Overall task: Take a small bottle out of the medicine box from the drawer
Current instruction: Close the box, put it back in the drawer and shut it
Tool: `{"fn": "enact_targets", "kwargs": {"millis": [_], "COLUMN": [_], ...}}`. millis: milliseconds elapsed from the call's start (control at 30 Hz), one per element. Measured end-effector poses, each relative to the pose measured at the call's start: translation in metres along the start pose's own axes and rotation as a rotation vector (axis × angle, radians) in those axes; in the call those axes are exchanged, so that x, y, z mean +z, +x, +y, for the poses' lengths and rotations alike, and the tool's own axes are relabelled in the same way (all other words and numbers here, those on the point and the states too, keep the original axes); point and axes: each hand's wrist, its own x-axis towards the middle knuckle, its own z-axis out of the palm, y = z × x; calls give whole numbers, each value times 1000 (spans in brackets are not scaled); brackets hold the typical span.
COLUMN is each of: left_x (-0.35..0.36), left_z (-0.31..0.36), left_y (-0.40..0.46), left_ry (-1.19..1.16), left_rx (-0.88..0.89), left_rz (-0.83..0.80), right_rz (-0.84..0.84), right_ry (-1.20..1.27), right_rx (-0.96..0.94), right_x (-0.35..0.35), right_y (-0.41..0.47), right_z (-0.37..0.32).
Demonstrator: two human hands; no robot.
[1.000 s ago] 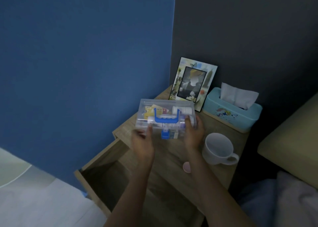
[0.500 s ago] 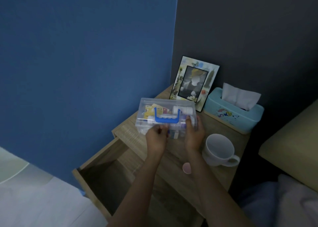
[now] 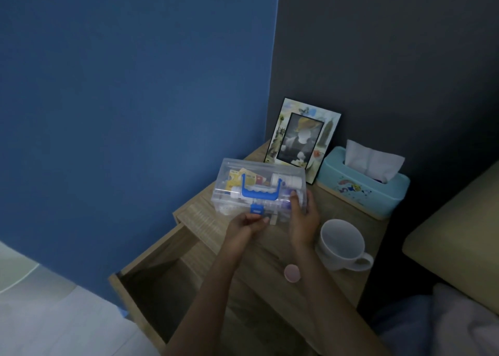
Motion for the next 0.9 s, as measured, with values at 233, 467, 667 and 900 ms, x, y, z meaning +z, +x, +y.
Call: {"fn": "enact_targets", "kwargs": {"millis": [233, 467, 667, 900], "left_x": [-8, -48, -56, -68], "left_z": [24, 71, 63, 76], "left_y": [2, 56, 81, 61], "left_ry": [403, 378, 150, 194], "left_rx": [163, 269, -74, 53], "left_rz": [51, 478, 198, 253], "right_rz": [-54, -59, -231, -267], "right_ry": [15, -107, 97, 156], "right_rx": [101, 250, 619, 549], "right_x": [-5, 4, 3, 9], "right_y": [6, 43, 56, 30], "right_z": [0, -22, -28, -46]}}
